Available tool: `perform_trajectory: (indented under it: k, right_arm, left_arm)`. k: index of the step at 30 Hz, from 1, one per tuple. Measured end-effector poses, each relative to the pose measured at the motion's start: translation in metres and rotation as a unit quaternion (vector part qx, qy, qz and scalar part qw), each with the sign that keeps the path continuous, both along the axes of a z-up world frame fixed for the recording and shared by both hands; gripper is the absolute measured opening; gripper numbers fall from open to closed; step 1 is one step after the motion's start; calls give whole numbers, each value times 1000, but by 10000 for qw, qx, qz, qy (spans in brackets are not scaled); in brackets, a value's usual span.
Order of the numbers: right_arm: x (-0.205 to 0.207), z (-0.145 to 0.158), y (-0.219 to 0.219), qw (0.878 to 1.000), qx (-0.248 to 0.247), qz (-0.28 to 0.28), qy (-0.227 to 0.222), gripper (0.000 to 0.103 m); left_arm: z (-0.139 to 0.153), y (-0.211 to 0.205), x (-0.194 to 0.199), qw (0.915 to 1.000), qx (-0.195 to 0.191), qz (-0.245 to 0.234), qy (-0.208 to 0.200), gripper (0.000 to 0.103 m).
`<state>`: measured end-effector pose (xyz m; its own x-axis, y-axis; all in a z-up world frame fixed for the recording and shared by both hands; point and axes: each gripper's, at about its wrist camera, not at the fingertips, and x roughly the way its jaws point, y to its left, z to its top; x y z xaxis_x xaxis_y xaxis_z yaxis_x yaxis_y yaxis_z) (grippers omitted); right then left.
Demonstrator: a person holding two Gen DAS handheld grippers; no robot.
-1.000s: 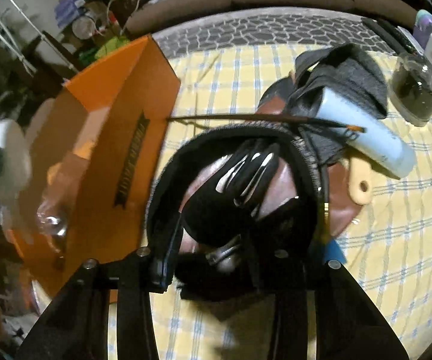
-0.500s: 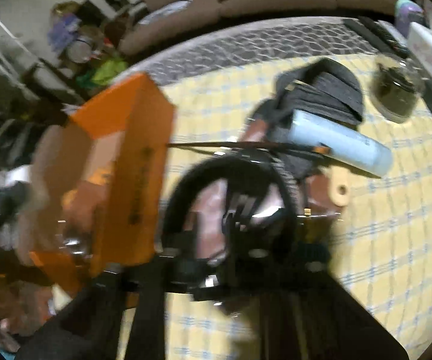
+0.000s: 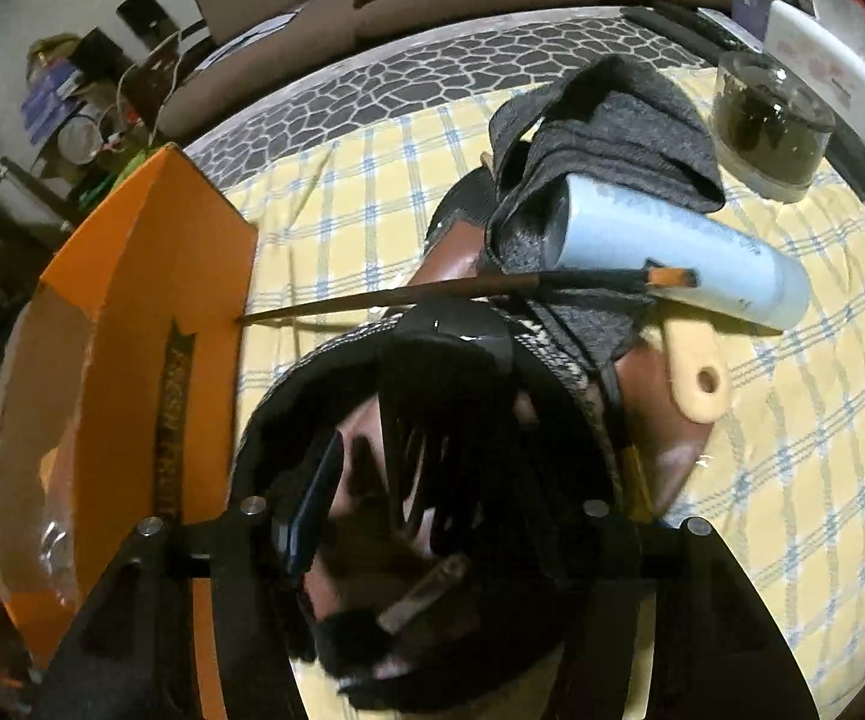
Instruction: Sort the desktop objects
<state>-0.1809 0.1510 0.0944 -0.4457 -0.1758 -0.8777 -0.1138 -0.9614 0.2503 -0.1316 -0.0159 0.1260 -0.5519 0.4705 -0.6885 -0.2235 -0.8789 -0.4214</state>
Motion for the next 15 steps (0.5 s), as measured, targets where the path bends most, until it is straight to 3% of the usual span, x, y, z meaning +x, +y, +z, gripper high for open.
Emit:
perform_trajectory:
  k: [1, 9, 15]
  right_arm:
    - [0, 1, 0, 9999, 110, 7, 17, 36]
    - [9, 22, 4, 9996, -82, 197, 170, 36]
    - [22, 70, -4, 9948, -507, 448, 756, 36]
  left_arm:
    - [0, -1, -1, 10000, 0, 7, -12, 2]
    - [1, -18, -3, 9998, 98, 183, -22, 2]
    - [1, -31, -5, 9993, 182, 313, -15, 2]
